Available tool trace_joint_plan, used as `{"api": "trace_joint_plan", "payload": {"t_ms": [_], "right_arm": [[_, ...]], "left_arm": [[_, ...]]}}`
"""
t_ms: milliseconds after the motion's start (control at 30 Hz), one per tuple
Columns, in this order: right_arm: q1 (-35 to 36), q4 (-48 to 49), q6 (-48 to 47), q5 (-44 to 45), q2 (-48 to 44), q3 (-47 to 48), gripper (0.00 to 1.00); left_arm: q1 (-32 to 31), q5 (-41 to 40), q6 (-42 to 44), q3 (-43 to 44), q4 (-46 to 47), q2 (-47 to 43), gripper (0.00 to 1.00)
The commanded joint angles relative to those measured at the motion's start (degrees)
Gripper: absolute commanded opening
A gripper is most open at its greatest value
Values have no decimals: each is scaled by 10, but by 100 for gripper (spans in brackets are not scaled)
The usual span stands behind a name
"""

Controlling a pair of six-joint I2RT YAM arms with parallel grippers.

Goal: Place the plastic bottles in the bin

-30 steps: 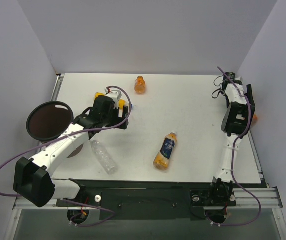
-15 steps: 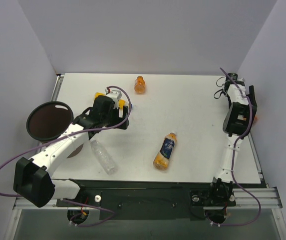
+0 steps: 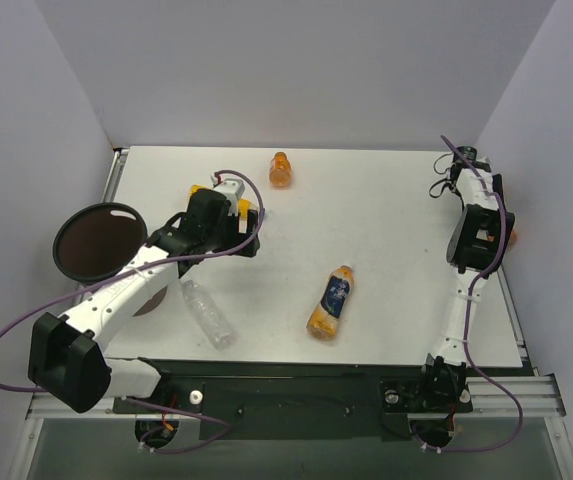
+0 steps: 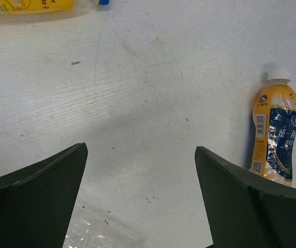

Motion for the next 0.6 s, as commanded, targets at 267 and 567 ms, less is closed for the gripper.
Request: {"api": "trace_joint_plan", "payload": {"t_ms": [267, 567], "right_arm": [[-5, -10, 6, 28, -9, -16, 34], [11, 22, 31, 32, -45, -68, 9]], "left_arm": [[-2, 9, -3, 30, 17, 14, 97], [-2, 30, -6, 32, 23, 21, 97]]}}
